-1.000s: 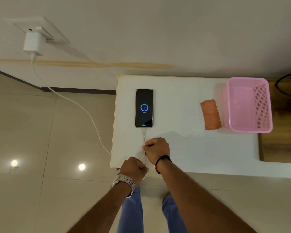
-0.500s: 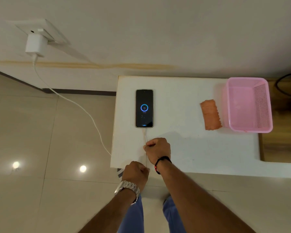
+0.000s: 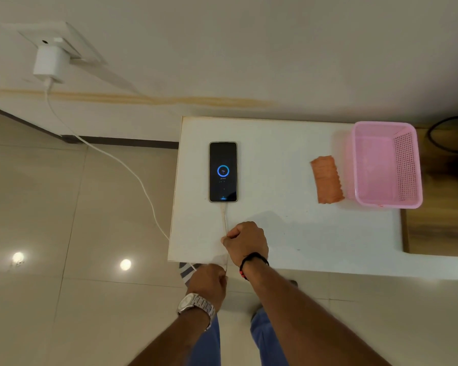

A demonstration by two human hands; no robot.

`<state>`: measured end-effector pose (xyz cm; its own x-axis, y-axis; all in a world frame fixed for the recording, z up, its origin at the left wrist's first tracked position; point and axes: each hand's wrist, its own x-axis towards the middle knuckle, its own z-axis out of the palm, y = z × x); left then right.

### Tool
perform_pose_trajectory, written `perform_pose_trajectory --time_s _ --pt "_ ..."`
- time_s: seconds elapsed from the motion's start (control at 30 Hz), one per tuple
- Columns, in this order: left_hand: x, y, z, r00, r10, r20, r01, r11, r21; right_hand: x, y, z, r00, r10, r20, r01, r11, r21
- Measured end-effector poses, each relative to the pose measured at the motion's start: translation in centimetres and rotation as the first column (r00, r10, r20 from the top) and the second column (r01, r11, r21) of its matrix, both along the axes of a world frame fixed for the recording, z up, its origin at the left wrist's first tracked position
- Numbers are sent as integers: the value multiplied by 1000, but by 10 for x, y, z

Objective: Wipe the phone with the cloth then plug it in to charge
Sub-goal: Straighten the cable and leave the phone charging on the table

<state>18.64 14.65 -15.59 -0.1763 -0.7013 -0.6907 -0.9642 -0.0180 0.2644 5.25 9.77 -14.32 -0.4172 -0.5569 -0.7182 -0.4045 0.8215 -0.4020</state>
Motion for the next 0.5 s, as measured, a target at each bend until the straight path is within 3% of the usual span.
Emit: perform_pose_trajectory --time_s 0.5 --pt "12 -5 -9 999 6 37 -4 999 -52 1 -2 -3 999 -16 35 16 1000 0"
